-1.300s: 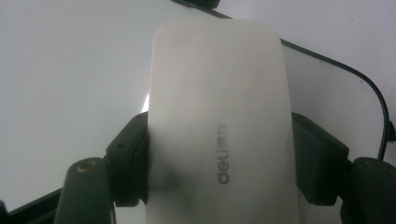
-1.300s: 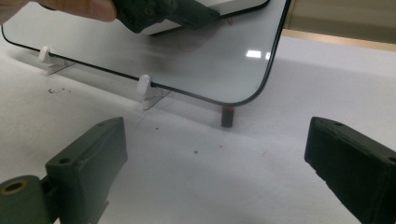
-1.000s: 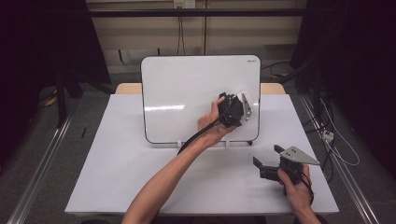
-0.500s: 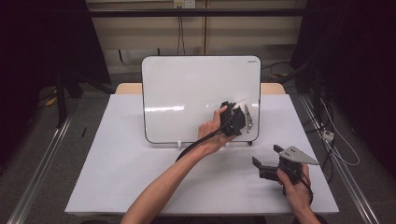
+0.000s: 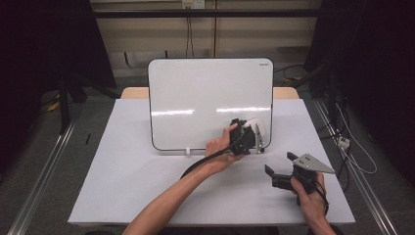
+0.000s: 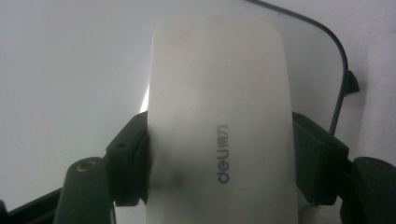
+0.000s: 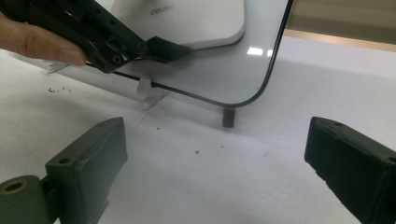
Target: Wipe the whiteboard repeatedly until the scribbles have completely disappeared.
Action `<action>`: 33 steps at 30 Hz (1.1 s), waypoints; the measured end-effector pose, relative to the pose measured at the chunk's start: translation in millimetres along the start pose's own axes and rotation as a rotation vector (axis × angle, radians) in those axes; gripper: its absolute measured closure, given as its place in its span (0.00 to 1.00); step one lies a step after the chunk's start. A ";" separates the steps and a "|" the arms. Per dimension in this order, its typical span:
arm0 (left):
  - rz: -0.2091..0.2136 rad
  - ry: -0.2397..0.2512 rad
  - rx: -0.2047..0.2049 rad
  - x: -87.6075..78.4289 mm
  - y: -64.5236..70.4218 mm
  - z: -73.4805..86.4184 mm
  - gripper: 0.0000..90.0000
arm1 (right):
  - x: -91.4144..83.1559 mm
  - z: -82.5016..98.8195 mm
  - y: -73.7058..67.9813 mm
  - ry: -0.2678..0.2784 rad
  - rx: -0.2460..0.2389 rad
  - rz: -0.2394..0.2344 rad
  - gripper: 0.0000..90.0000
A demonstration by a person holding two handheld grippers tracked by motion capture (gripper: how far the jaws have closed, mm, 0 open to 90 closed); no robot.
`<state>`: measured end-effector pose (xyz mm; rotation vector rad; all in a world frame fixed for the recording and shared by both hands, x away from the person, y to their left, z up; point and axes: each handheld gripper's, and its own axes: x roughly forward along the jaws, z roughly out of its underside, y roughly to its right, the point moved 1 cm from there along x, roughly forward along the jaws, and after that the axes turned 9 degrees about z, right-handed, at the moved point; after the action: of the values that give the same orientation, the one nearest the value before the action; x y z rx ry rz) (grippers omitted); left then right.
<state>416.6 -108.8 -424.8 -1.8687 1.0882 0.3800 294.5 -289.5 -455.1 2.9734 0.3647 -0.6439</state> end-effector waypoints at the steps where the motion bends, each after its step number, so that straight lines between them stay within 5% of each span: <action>1: -0.002 -0.003 -0.009 -1.6 -2.9 1.0 0.34 | -0.3 0.0 0.3 -0.002 0.002 0.001 0.06; 4: -0.013 -0.002 -0.058 -7.3 -12.2 3.2 0.35 | -0.4 0.0 0.4 -0.003 0.004 0.003 0.06; 17: -0.055 0.003 -0.118 -9.2 -43.7 -7.4 0.34 | 1.2 -0.5 -0.3 -0.005 0.001 0.001 0.06; 21: -0.053 0.009 -0.085 -3.1 -35.4 -13.5 0.34 | 1.8 -0.8 -1.2 -0.007 0.001 -0.001 0.06; 24: -0.030 -0.012 -0.009 4.5 -17.7 -18.5 0.34 | 2.5 -1.0 -1.6 -0.004 -0.003 -0.004 0.06; 33: 0.009 -0.038 0.062 6.5 9.1 -10.6 0.34 | 1.2 -0.4 -1.3 -0.004 -0.002 -0.004 0.06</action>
<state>411.1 -122.7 -428.3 -1.7958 1.0710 0.3815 295.4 -288.0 -455.3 2.9701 0.3713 -0.6502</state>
